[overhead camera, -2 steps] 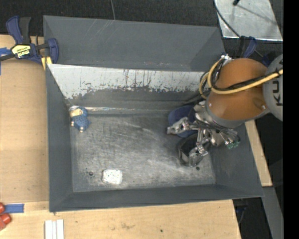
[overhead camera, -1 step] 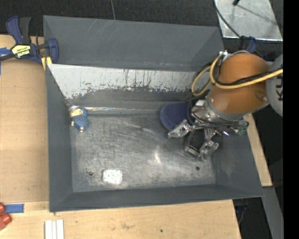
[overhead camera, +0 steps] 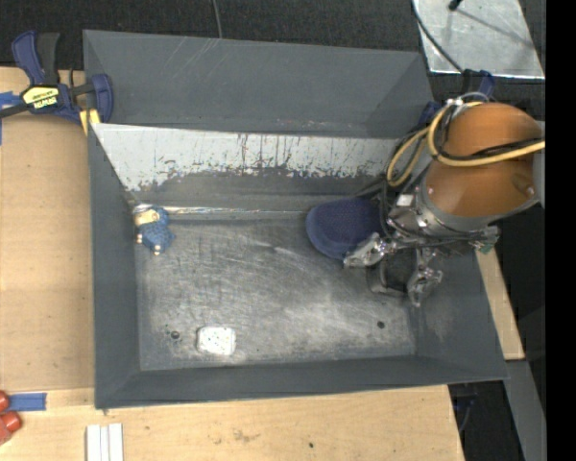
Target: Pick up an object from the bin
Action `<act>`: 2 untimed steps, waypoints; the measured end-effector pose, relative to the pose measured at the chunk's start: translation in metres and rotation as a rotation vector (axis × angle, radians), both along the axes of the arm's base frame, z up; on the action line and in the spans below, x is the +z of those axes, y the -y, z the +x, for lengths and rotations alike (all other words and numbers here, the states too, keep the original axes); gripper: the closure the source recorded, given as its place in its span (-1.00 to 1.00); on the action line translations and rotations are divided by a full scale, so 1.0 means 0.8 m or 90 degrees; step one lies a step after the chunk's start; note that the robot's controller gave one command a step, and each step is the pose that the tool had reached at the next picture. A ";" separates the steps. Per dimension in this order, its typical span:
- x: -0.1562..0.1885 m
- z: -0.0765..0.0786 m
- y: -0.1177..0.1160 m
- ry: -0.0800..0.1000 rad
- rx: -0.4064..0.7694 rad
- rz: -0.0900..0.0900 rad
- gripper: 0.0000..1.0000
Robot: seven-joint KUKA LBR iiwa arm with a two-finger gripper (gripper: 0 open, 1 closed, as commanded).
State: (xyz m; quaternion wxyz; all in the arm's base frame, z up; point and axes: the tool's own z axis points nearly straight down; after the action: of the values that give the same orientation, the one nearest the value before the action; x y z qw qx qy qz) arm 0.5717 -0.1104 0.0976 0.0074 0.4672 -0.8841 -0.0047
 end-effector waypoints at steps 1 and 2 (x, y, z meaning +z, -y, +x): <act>-0.013 0.031 0.026 -0.030 0.217 0.020 -1.00; -0.010 0.039 0.015 -0.032 0.166 0.012 -1.00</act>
Offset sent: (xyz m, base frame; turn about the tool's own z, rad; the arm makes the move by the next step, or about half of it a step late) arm 0.0369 -0.0292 -0.0046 -0.3480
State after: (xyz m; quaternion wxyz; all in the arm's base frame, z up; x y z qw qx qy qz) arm 0.6026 -0.1227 0.0894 0.0253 0.5778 -0.8154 -0.0237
